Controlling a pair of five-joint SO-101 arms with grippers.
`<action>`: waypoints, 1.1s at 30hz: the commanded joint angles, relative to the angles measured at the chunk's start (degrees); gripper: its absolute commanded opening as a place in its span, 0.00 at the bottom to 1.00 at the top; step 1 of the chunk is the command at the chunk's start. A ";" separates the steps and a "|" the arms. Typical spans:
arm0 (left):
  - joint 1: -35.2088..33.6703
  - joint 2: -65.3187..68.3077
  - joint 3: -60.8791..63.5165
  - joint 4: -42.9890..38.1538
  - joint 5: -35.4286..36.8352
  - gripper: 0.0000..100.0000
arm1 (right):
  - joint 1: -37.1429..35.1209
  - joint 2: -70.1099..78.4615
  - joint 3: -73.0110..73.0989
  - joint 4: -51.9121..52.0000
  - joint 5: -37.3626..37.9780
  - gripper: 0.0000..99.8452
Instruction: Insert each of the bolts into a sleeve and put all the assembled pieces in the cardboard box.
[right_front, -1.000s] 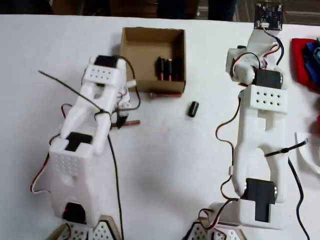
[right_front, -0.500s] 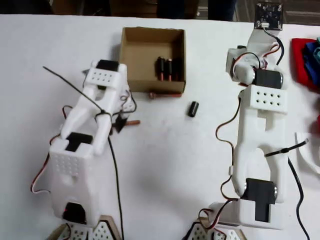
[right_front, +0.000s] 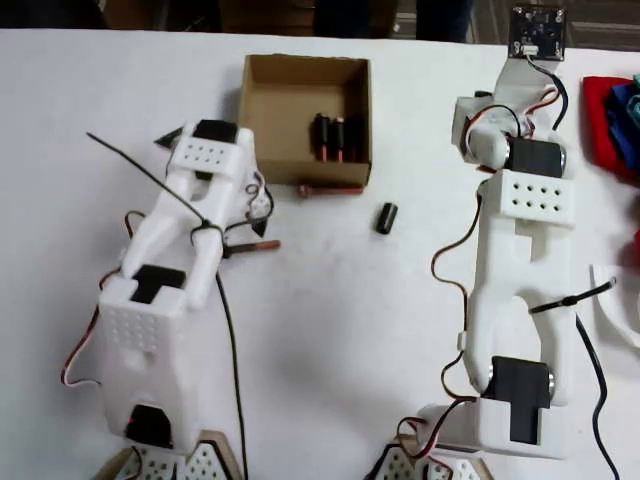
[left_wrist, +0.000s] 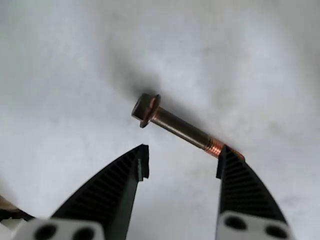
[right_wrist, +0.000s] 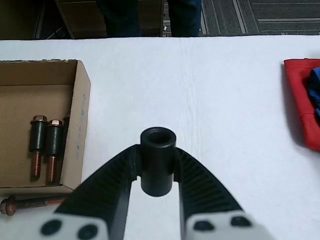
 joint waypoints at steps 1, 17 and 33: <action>0.53 2.81 -0.66 -0.53 2.55 0.24 | 0.04 -1.01 -2.73 -1.01 -0.44 0.02; 0.53 11.96 -6.37 0.79 -6.07 0.23 | 0.04 -0.92 -2.73 -1.01 -0.44 0.02; -4.75 12.04 -22.37 8.62 -64.35 0.14 | 0.04 -1.01 -2.73 -1.01 -0.44 0.02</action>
